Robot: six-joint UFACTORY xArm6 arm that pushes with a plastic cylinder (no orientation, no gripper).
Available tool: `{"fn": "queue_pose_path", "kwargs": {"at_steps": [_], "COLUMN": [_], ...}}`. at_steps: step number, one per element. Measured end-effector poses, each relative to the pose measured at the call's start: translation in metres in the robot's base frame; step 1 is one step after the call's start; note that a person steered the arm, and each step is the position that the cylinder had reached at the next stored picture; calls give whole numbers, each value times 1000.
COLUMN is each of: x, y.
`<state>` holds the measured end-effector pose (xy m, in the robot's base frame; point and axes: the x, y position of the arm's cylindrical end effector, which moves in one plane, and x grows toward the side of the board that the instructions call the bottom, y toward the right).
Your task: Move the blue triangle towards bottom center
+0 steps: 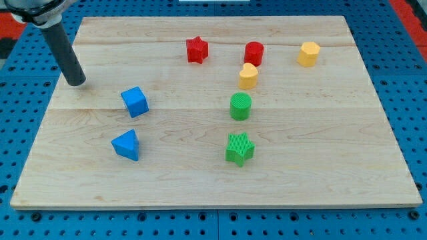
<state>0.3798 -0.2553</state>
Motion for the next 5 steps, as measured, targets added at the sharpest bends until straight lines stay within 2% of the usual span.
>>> {"fn": "queue_pose_path", "kwargs": {"at_steps": [2,3,5], "x": [15,55,126], "y": [-26,-24,18]}}
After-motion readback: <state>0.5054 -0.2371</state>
